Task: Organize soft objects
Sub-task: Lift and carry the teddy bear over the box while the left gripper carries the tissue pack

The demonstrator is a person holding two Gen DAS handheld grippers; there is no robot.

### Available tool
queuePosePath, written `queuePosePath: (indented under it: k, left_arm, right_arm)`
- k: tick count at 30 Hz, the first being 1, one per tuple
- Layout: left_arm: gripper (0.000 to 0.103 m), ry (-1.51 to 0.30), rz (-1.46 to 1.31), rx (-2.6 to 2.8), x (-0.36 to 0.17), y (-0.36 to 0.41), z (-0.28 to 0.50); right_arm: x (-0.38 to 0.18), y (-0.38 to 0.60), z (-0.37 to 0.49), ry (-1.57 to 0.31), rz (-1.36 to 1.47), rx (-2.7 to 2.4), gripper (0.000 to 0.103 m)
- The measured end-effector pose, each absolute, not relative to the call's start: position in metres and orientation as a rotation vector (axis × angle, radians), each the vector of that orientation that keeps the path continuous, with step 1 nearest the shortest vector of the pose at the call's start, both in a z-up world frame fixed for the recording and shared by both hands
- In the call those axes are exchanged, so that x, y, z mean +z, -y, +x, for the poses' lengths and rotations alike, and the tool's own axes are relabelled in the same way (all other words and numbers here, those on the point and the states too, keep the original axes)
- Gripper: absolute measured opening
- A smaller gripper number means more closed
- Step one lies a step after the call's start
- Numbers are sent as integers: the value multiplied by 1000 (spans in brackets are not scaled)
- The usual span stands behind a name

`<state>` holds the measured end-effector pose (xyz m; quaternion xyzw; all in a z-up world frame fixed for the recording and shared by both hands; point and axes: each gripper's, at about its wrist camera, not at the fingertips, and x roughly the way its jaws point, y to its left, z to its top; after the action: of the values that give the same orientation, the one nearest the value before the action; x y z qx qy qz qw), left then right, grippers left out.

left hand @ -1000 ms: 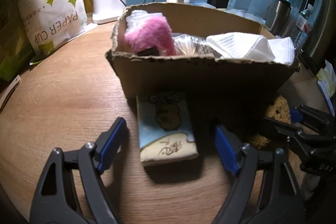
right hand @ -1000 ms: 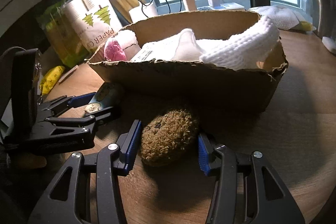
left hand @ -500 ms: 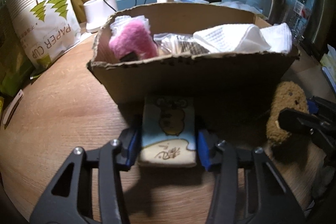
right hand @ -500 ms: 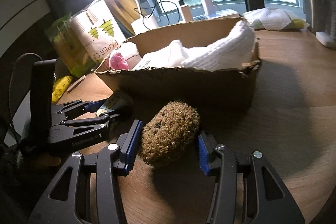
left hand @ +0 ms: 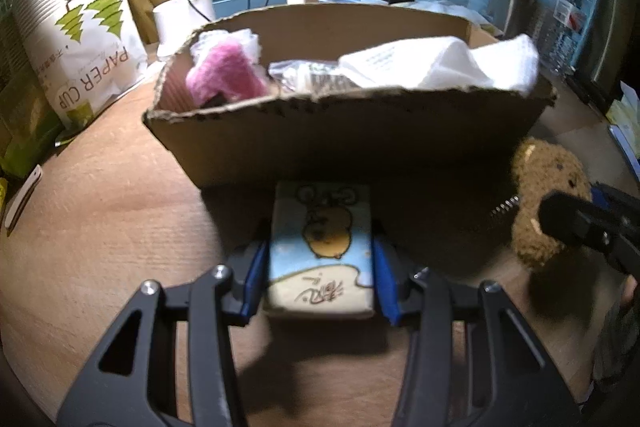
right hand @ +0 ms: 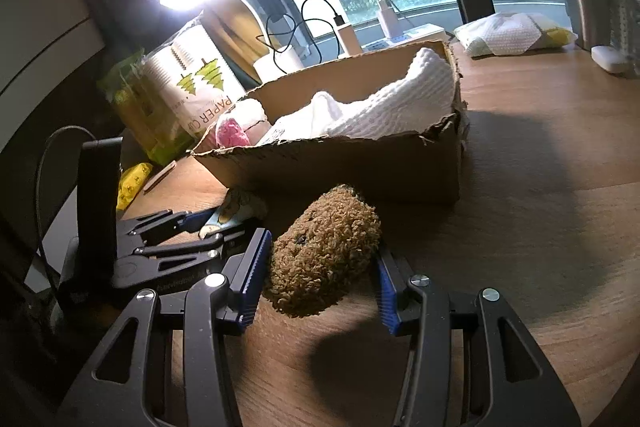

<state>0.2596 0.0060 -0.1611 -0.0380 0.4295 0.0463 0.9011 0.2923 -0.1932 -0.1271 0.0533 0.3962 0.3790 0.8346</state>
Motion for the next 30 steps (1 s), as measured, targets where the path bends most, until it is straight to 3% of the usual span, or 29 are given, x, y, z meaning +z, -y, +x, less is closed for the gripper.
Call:
queuePosePath:
  k: [14, 30]
  left_arm:
    - [47, -805, -127, 36, -131, -2, 237]
    - [47, -683, -161, -23, -85, -19, 216]
  right_arm:
    - [-123, 193, 280, -831, 26, 732, 50]
    - [-79, 171, 271, -765, -66, 695, 50]
